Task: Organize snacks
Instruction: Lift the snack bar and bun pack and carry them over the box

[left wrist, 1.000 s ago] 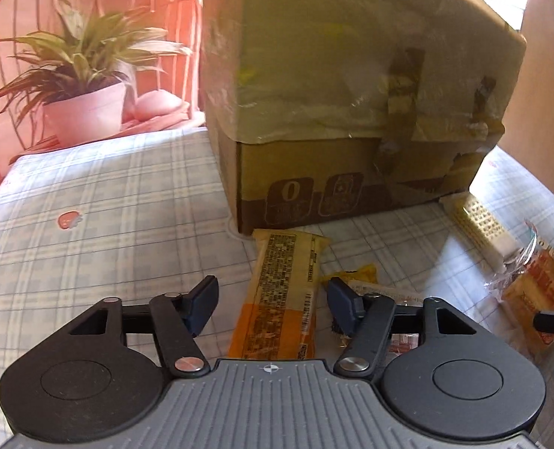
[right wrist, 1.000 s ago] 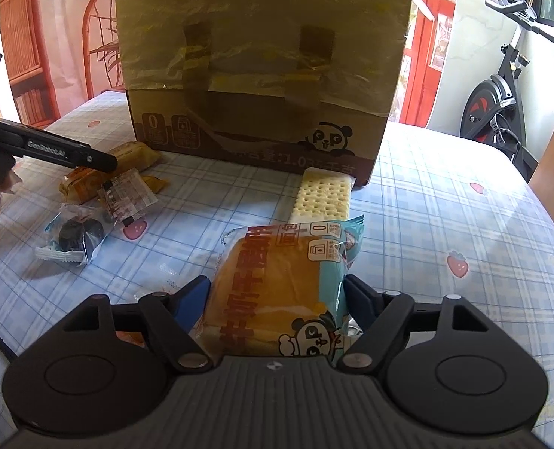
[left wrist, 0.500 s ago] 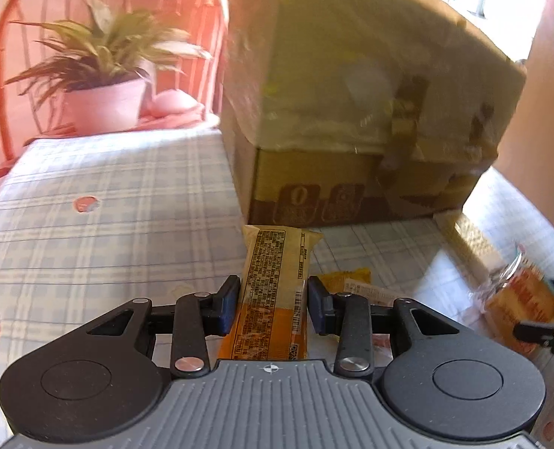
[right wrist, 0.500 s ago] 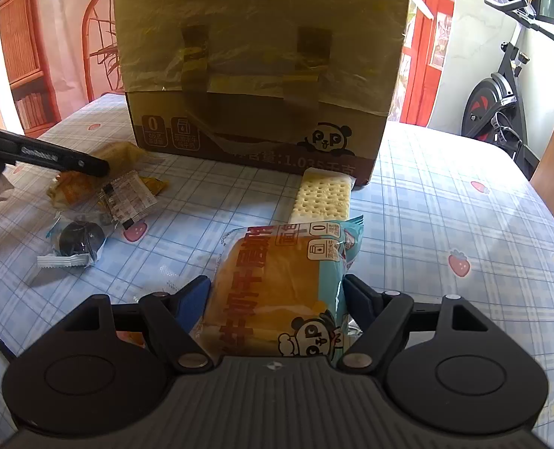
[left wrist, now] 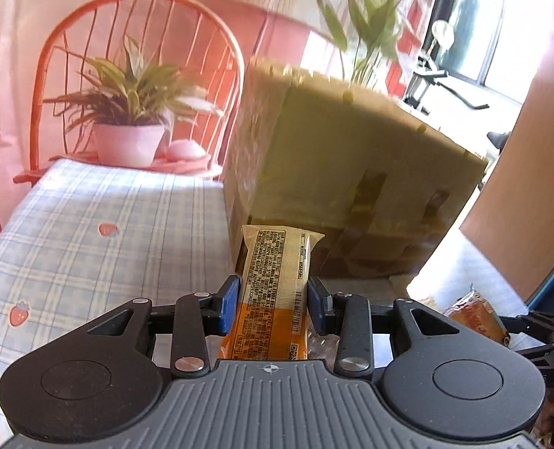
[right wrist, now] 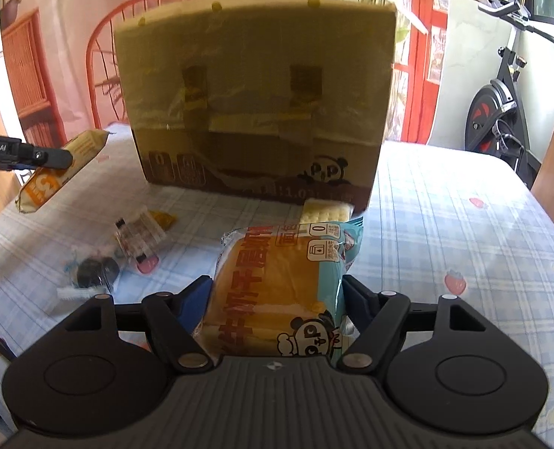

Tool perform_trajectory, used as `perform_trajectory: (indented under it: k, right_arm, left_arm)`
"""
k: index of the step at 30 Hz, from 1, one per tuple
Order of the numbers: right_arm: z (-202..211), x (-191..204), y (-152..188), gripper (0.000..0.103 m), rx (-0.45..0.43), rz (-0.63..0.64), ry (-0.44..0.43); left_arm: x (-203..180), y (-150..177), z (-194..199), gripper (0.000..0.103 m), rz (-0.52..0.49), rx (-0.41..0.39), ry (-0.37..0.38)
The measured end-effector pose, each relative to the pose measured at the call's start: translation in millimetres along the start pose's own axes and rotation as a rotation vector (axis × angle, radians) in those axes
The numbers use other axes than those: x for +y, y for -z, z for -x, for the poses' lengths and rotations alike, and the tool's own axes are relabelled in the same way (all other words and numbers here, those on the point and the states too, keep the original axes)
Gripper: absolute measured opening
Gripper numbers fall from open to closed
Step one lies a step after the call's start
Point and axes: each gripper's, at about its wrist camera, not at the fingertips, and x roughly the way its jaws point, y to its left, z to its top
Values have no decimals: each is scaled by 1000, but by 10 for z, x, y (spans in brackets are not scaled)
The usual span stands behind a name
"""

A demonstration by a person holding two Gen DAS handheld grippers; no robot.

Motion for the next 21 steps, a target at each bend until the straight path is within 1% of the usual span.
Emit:
perform_trajectory:
  k: [3, 6, 10, 13, 17, 21]
  right_arm:
    - [77, -12, -115, 75, -38, -7, -13]
    - [174, -20, -264, 75, -83, -8, -28]
    - [325, -42, -529, 75, -154, 4, -48]
    - [444, -79, -730, 75, -222, 16, -41]
    - [530, -182, -1036, 75, -291, -11, -65]
    - [527, -269, -1339, 75, -363, 24, -43]
  left_arm:
    - [-54, -99, 115, 41, -4, -37, 12]
    - [-129, -241, 217, 41, -20, -84, 40]
    - [-255, -452, 312, 41, -45, -138, 73]
    - [-367, -618, 363, 41, -81, -192, 66]
    - [-485, -859, 338, 41, -100, -232, 84]
    - [-621, -1094, 250, 41, -148, -278, 68]
